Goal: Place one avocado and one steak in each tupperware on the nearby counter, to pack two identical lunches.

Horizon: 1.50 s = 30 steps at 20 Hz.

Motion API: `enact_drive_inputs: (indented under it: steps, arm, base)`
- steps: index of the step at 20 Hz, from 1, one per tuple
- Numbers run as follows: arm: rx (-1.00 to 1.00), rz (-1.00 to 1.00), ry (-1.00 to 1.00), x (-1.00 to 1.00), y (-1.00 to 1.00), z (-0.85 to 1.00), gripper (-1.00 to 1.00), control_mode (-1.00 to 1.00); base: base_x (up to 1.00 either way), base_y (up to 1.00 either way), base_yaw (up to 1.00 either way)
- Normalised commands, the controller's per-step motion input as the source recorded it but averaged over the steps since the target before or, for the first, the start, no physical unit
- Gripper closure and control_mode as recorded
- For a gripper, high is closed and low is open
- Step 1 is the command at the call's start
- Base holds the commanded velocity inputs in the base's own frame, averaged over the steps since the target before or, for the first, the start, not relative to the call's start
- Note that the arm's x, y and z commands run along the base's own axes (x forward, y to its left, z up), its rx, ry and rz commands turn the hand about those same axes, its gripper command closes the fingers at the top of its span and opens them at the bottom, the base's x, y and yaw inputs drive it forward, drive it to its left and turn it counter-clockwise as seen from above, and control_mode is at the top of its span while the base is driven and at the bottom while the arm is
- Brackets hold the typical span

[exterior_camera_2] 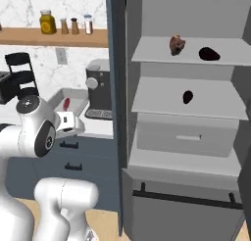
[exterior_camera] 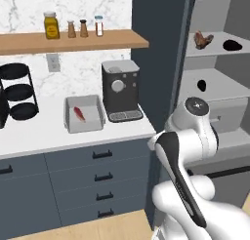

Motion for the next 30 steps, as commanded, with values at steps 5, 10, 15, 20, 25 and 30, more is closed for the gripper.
enact_drive_inputs:
  steps: [5,10,15,20,25,30]
  arm:
    - [0.0,0.0,0.0,0.0,0.0,0.0,-1.0,1.0]
    - [0.0,0.0,0.0,0.0,0.0,0.0,-1.0,1.0]
    - [0.0,0.0,0.0,0.0,0.0,0.0,-1.0,1.0]
    - [0.0,0.0,0.0,0.0,0.0,0.0,-1.0,1.0]
    - [0.0,0.0,0.0,0.0,0.0,0.0,-1.0,1.0]
    - [0.0,0.0,0.0,0.0,0.0,0.0,-1.0,1.0]
  base:
    - [0.0,-0.95,-0.04]
    - [0.0,-0.63,0.0]
    - [0.05,-0.19,-0.02]
    - [0.22,-0.26,0.0]
    - [0.3,-0.47,0.0]
    - [0.4,-0.26,0.0]
